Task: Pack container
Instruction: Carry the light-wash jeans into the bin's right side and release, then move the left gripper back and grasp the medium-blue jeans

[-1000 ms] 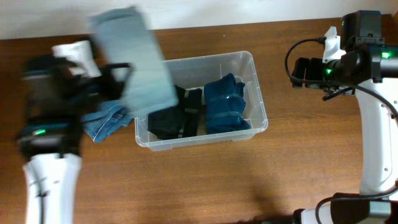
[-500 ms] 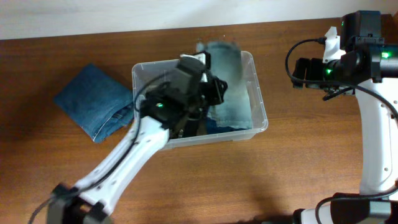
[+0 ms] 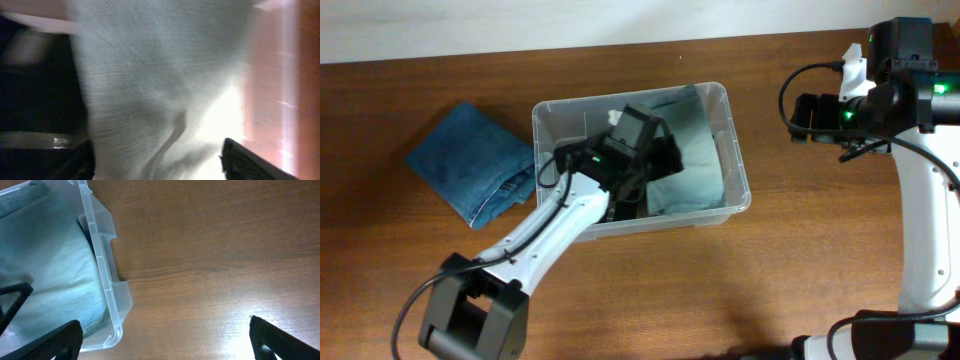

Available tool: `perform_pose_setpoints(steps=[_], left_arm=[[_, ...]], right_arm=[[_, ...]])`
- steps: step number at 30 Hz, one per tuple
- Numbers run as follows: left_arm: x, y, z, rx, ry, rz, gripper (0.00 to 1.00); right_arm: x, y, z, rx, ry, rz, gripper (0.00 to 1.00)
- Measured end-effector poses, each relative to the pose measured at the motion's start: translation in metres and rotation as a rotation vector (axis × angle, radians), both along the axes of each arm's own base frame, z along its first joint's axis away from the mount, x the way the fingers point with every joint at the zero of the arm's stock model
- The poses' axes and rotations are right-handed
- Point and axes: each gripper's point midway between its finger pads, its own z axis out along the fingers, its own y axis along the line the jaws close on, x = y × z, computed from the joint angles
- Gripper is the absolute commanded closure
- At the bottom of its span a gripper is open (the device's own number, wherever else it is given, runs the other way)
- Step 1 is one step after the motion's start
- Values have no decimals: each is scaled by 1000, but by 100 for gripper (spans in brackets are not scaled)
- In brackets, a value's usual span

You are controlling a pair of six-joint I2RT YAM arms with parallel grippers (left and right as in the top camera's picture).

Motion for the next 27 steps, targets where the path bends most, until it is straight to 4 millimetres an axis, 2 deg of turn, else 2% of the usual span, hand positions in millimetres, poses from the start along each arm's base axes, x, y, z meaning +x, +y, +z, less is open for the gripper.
perform_pose_setpoints(steps=[3, 4, 5, 7, 9, 13, 14, 16, 17, 18, 20, 21, 22, 23, 27], left_arm=[[15, 40, -5, 88, -6, 73, 13], [22, 55, -3, 105, -17, 98, 1], [32, 75, 4, 123, -41, 131, 1], [47, 113, 24, 144, -97, 198, 1], [58, 156, 54, 163, -174, 280, 1], [62, 245, 115, 200, -310, 460, 1], [60, 269, 125, 212, -327, 509, 1], [54, 310, 129, 239, -311, 594, 1], [51, 328, 124, 252, -283, 628, 1], [45, 353, 109, 268, -223, 671, 1], [39, 376, 82, 273, -127, 702, 1], [35, 387, 63, 272, -64, 713, 1], [31, 400, 36, 262, 23, 729, 1], [29, 409, 16, 249, 82, 738, 1], [25, 421, -37, 178, 220, 741, 1]], right_arm=[[0, 0, 0, 0, 2, 0, 1], [0, 0, 0, 0, 2, 0, 1], [0, 0, 0, 0, 2, 0, 1], [0, 0, 0, 0, 2, 0, 2], [0, 0, 0, 0, 2, 1, 2], [0, 0, 0, 0, 2, 0, 1], [0, 0, 0, 0, 2, 1, 1], [0, 0, 0, 0, 1, 1, 2], [0, 0, 0, 0, 2, 1, 1], [0, 0, 0, 0, 2, 1, 1], [0, 0, 0, 0, 1, 1, 1], [0, 0, 0, 0, 2, 1, 2], [0, 0, 0, 0, 2, 1, 1], [0, 0, 0, 0, 2, 1, 2], [0, 0, 0, 0, 2, 1, 2]])
